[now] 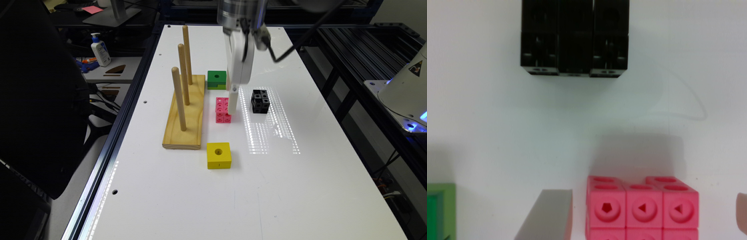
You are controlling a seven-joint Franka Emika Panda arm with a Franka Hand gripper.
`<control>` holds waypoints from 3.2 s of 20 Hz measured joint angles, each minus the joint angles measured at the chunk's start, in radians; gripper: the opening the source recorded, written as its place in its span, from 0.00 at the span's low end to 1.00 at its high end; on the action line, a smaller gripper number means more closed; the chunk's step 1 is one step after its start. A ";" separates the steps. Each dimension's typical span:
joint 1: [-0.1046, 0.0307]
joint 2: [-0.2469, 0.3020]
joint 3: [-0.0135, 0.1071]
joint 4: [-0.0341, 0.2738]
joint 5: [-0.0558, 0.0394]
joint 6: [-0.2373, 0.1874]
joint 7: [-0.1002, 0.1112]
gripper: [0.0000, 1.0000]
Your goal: Pick up pink block.
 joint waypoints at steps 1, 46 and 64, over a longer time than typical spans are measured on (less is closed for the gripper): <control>0.000 0.009 0.000 0.002 0.0000 0.009 0.000 1.00; 0.000 0.116 -0.002 0.055 -0.0013 0.062 0.000 0.00; 0.000 -0.102 -0.001 0.049 -0.0013 -0.151 0.000 0.00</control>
